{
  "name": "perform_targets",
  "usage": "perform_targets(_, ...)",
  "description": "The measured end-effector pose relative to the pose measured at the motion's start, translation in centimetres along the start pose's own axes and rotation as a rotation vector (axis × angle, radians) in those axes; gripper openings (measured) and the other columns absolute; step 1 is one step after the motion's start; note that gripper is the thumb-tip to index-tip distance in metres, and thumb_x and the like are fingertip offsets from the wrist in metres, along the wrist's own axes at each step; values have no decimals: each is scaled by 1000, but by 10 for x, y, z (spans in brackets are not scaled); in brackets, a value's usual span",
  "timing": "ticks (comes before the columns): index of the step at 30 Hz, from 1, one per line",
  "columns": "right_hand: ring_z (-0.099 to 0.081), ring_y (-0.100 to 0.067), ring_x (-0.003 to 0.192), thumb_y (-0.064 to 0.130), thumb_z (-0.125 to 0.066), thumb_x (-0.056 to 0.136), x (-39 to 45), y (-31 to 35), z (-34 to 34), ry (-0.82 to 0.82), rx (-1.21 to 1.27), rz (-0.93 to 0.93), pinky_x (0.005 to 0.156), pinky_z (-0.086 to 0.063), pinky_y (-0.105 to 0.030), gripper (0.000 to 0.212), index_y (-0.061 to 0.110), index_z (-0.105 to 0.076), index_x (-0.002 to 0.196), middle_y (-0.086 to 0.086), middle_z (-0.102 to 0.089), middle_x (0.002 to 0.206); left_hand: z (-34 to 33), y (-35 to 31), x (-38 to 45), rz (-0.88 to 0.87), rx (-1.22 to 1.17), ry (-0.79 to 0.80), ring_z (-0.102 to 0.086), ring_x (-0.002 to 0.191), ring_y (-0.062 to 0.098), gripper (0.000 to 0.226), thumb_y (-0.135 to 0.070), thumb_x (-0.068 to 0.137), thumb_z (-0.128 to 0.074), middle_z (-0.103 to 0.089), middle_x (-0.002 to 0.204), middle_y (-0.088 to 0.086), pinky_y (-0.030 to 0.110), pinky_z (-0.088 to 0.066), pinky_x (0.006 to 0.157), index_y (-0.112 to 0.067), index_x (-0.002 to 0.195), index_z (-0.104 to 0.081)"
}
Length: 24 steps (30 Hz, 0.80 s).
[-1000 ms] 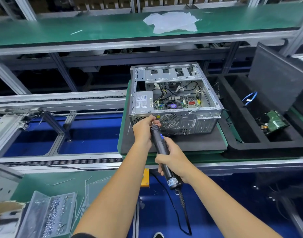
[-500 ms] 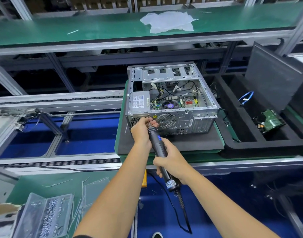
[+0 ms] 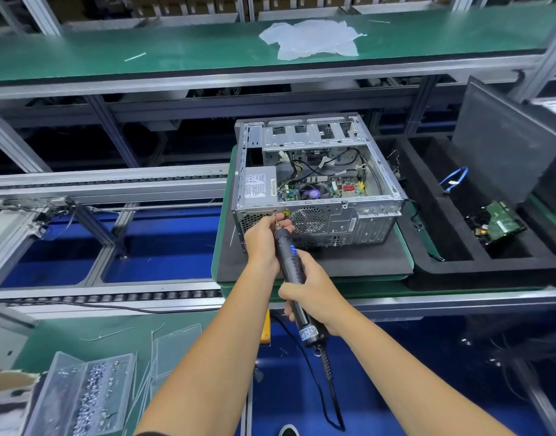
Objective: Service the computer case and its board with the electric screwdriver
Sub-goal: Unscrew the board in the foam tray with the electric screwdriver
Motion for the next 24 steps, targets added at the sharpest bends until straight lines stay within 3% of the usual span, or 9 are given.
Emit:
perform_targets(9, -58, -24, 52, 0, -60, 79, 2, 1, 1, -19, 36, -3, 51, -54, -34, 54, 38, -47, 114, -10, -55, 84, -5, 1, 5, -4, 45, 58, -55, 57, 19, 16, -5, 93, -47, -57, 66, 11, 24, -51, 55, 6, 91, -58)
perform_targets(14, -59, -23, 53, 0, -60, 80, 2, 1, 0, -7, 12, -20, 53, -54, -35, 60, 32, -42, 128, -11, -56, 88, -3, 3, 8, 10, 9, 58, -52, 53, 18, 13, -2, 91, -46, -55, 61, 8, 26, -49, 53, 5, 88, -57)
perform_targets(24, -60, -22, 53, 1, -62, 79, 3, 0, -3, -23, 39, -1, 51, -52, -32, 59, 31, -45, 127, -11, -58, 92, 0, 1, 13, -23, 75, 62, -54, 53, 16, 15, -3, 90, -48, -57, 61, 8, 25, -49, 53, 5, 86, -60)
Point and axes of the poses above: each hand's wrist, its own x-axis towards the middle knuckle, its own z-axis out of the back of the hand, y = z × x, the point moved 8 cm from there along x, towards the middle knuckle
